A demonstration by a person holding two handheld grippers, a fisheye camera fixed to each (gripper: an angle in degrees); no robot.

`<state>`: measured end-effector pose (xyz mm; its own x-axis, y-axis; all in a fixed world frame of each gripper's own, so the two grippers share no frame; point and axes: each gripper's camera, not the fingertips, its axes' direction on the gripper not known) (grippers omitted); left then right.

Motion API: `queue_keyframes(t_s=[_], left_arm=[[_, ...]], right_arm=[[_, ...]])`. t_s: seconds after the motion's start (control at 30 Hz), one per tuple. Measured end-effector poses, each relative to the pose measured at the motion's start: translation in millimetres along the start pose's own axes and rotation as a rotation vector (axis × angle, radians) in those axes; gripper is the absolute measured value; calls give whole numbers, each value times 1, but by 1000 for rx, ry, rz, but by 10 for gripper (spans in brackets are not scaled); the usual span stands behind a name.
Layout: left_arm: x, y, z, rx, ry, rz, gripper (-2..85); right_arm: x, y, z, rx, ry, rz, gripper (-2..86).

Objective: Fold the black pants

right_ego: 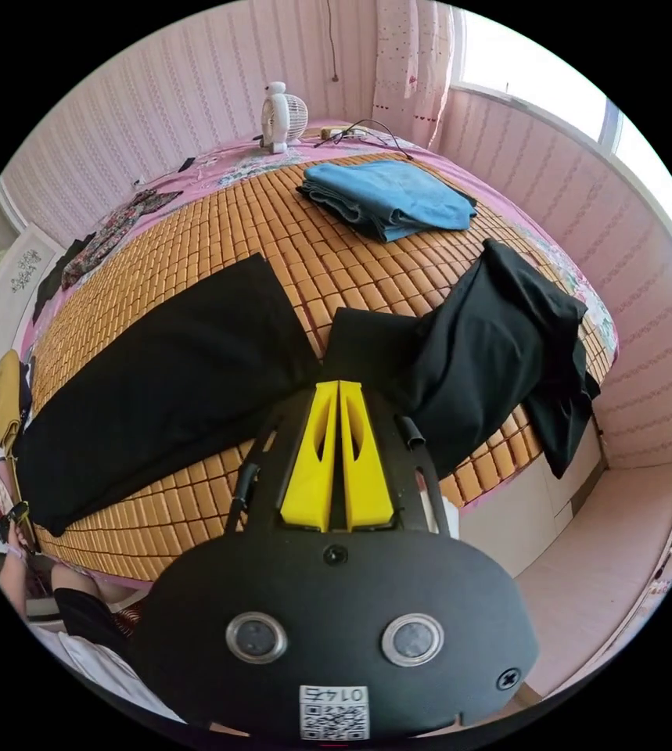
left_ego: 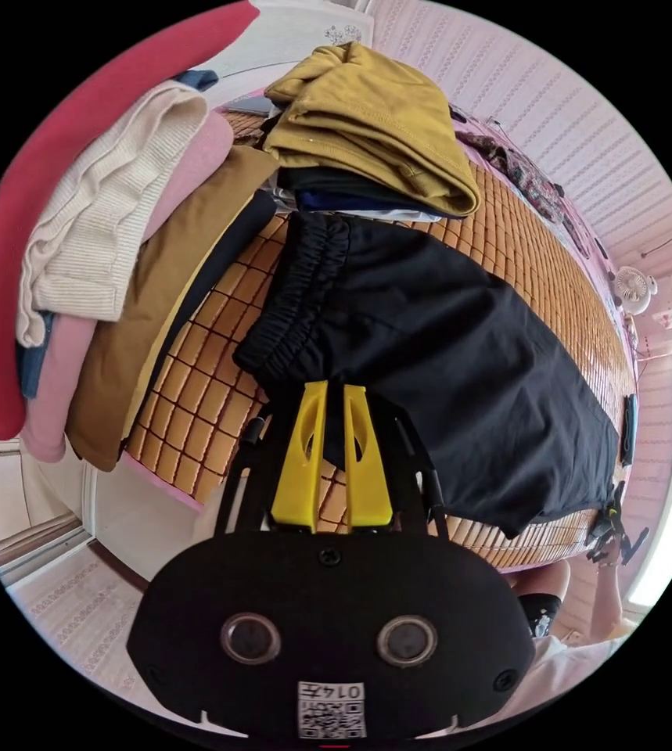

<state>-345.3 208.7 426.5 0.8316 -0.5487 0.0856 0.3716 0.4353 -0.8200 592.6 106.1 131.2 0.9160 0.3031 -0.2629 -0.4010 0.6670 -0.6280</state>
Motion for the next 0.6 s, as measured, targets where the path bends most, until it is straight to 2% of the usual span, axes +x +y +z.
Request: queue_keyframes(t_s=[0.07, 0.13, 0.23, 0.33, 0.43, 0.53, 0.6], left_arm=[[3, 6, -5, 15, 25, -5, 43], [8, 12, -7, 11, 36, 4, 44], [17, 21, -9, 0, 61, 22, 45], [28, 28, -13, 8, 84, 42, 49], [39, 34, -16, 23, 131, 70, 55], [70, 39, -15, -21, 160, 225, 68], [107, 47, -8, -73, 119, 391, 73]], right_arm=[[2, -11, 25, -118, 85, -57, -5], [-1, -21, 37, -133, 195, -124, -5], [12, -49, 46, -148, 262, -23, -6], [27, -57, 34, -105, 204, 165, -5], [13, -39, 15, 35, 21, 154, 12], [2, -28, 32, -38, -154, 140, 55], [3, -28, 43, -84, -142, 169, 46]])
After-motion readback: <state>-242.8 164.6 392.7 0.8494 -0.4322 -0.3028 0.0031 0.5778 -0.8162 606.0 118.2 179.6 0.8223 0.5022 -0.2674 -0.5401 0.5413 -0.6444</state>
